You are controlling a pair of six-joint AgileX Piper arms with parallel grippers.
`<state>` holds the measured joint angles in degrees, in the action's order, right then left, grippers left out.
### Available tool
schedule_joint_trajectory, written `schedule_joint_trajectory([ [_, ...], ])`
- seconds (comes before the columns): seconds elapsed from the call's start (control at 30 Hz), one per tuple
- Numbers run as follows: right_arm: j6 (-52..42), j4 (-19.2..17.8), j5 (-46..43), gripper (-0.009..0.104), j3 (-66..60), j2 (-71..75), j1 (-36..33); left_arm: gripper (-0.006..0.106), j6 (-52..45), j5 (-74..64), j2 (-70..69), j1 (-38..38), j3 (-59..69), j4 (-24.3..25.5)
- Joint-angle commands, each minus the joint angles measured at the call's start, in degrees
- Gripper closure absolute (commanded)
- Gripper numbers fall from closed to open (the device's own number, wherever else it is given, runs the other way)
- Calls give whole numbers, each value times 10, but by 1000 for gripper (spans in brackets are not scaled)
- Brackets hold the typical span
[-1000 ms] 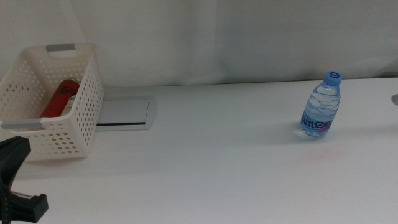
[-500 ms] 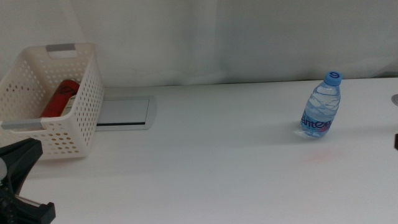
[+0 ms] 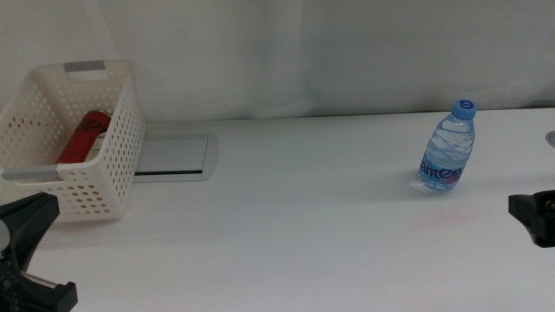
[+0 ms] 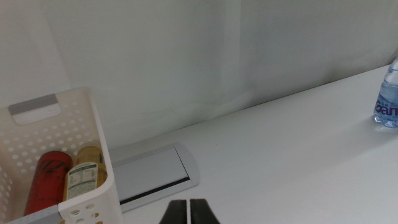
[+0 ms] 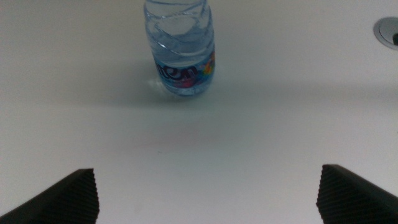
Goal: Use arms to grab the bottles and put them into the dustbin to the left of the table.
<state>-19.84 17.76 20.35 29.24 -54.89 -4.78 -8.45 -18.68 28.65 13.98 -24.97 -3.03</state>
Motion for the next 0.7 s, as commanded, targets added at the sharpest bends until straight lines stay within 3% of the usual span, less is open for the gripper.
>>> schedule_joint_trajectory([
  [0.0,-16,11,-51,2,-15,-2,-24,103,0,1,2,3,2,-4],
  [0.27,-11,25,-242,2,-97,-68,-111,103,0,1,2,3,5,-4],
  [0.37,-11,49,-304,2,-107,-114,-118,103,0,1,2,3,5,-4],
  [0.67,-3,49,-475,2,-106,-233,-118,103,0,1,2,3,5,-4],
])
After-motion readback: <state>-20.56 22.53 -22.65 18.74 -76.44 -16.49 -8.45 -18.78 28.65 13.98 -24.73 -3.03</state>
